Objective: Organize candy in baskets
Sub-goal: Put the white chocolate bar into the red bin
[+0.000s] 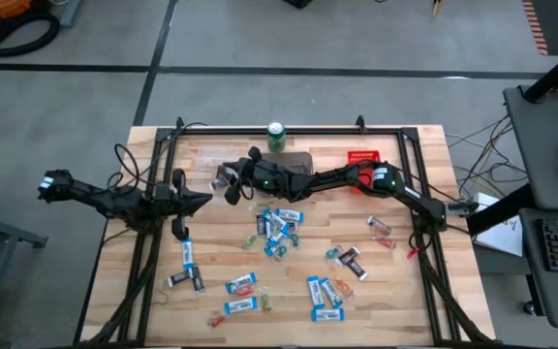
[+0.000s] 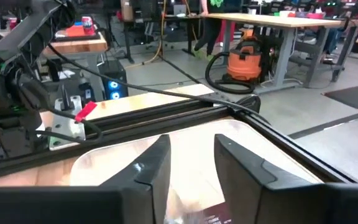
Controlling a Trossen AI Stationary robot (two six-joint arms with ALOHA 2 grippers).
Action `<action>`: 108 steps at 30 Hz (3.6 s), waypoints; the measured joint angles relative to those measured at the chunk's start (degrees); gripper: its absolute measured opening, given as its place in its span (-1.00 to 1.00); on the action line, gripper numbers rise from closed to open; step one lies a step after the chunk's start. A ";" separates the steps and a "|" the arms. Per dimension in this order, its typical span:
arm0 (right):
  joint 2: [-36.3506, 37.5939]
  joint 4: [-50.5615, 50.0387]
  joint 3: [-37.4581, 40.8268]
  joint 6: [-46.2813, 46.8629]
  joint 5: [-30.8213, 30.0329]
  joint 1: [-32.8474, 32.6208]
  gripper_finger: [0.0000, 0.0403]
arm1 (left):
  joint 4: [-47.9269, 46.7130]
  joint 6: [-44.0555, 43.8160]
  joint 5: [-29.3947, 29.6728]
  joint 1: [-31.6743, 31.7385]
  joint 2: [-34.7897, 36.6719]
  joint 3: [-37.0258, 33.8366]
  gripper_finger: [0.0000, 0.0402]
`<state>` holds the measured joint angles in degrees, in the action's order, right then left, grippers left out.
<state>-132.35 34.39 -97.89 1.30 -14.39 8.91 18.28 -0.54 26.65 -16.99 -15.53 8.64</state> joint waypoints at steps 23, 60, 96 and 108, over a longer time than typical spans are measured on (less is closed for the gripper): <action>23.49 -33.86 10.04 -4.92 -0.15 -9.13 -0.32 | -8.17 -19.28 -0.04 -0.11 -4.38 0.02 -1.00; 50.60 -34.97 41.05 8.88 -0.70 -19.04 -0.38 | -73.59 -84.98 -18.15 -12.35 -64.35 41.32 -1.00; 50.53 -34.91 41.05 9.66 -0.56 -19.56 -0.33 | -82.72 -100.06 -21.44 -18.27 -77.91 39.52 -0.23; 50.53 -34.93 41.02 9.68 -0.48 -20.31 -0.32 | -76.28 -99.58 -21.42 -19.37 -79.16 36.18 -0.33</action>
<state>-81.82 -0.54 -56.86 10.98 -14.88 -11.40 -58.00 -100.12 5.23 -36.36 -94.69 44.82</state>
